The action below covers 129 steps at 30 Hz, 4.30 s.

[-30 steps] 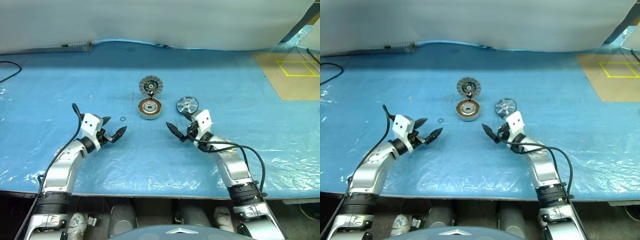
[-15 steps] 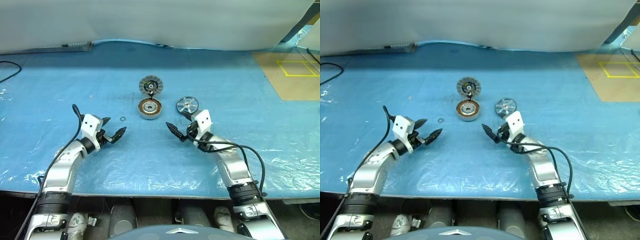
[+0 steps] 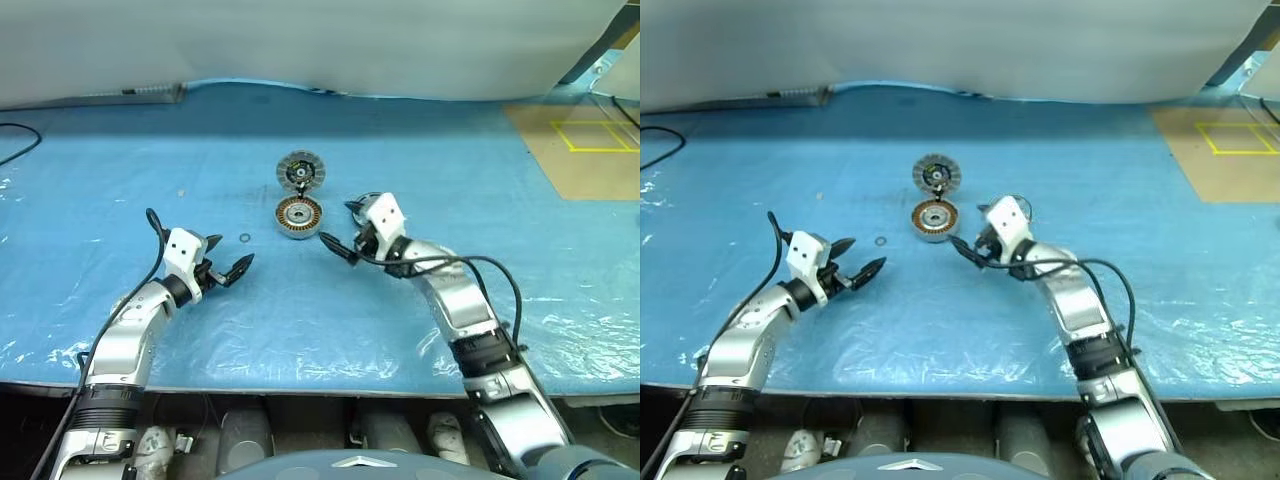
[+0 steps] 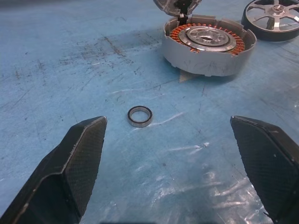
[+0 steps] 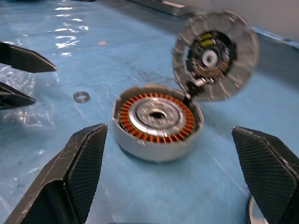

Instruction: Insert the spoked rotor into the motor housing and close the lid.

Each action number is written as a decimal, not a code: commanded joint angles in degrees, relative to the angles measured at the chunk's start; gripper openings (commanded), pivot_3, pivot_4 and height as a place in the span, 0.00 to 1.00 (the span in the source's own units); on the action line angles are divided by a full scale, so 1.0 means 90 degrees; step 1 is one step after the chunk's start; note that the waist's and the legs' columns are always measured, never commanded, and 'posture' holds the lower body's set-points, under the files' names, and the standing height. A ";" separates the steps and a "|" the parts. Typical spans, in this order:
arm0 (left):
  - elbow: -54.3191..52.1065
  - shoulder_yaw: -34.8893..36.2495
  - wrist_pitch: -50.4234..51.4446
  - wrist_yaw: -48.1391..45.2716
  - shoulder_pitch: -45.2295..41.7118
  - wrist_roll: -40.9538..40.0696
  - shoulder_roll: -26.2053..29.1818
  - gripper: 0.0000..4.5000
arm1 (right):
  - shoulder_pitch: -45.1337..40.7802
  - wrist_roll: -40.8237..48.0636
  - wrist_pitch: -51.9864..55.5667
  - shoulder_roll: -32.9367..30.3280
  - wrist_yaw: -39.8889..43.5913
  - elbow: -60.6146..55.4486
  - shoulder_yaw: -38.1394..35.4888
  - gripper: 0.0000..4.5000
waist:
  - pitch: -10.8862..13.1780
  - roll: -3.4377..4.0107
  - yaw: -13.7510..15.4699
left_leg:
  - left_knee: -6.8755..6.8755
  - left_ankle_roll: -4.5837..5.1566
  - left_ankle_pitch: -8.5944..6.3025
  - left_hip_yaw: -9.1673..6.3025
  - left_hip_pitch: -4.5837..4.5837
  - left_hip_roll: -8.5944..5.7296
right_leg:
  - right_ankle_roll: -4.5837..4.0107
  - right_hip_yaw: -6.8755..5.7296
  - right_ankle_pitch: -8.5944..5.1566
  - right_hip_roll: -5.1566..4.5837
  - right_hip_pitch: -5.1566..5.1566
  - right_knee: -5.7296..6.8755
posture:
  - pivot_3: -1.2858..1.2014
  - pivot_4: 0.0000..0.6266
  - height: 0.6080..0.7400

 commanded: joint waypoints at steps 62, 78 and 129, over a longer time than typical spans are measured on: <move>-0.0008 -0.0380 -0.0370 -0.0147 -0.0048 0.0179 -0.0173 1.00 | -0.0193 -0.0586 0.5087 0.0524 0.0960 -0.1920 0.0732 0.61 | 0.0000 0.0001 0.0024 | -0.0019 -0.0001 -0.0003 0.0006 0.0100 0.0000 | 0.0000 0.0020 -0.0006 0.0000 0.0073 0.0002 | 0.52 0.24 1.00; -0.0144 -0.0294 -0.0206 -0.0217 -0.0048 0.0093 -0.0036 1.00 | 0.0378 0.1716 0.5781 -0.0257 0.1325 -0.3778 -0.0825 0.92 | 0.0002 0.0002 0.0137 | -0.0097 -0.0006 -0.0001 0.0007 0.0080 -0.0008 | 0.0017 0.0003 0.0007 0.0001 0.0063 -0.0058 | 0.52 0.24 1.00; 0.0641 -0.0339 -0.0771 -0.0438 -0.0243 0.0178 -0.0081 1.00 | -0.1113 -0.0287 0.1918 -0.0317 0.0013 0.0065 0.0664 0.92 | 0.0002 0.0003 0.0085 | -0.0088 -0.0004 0.0000 0.0014 0.0086 -0.0010 | 0.0003 0.0009 -0.0005 0.0001 0.0065 -0.0056 | 0.52 0.24 1.00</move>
